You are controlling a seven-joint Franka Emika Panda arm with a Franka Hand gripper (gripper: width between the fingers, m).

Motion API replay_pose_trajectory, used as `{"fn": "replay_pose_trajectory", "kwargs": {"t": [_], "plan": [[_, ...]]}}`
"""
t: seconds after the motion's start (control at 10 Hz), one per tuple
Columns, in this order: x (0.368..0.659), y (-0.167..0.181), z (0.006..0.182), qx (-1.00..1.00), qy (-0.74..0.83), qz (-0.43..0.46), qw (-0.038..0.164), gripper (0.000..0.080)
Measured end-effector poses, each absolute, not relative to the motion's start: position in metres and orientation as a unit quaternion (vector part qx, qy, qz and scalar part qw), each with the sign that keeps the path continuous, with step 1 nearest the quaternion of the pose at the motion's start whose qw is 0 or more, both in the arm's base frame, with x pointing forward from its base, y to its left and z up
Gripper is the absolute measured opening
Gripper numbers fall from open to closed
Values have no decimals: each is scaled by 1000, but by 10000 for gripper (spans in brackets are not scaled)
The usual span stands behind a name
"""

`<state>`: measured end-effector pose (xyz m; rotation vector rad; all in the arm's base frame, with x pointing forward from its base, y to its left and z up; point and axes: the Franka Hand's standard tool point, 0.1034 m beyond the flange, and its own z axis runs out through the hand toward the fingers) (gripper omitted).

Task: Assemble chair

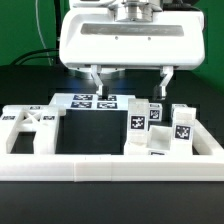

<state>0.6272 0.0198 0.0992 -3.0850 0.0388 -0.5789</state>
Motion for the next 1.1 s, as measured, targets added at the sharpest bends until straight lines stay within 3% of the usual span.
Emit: {"fn": "replay_pose_trajectory", "kwargs": {"t": [0.3,0.7,0.8,0.9,1.1], "plan": [[625,27,94,-997,11,-78,24,649],[619,26,82,-998,12,-56,23,649],[617,26,81,-998,12,-54,23,528],[616,27,80,-998,13,-53,23,528],[617,31,81,-998,12,-54,24,285]]}}
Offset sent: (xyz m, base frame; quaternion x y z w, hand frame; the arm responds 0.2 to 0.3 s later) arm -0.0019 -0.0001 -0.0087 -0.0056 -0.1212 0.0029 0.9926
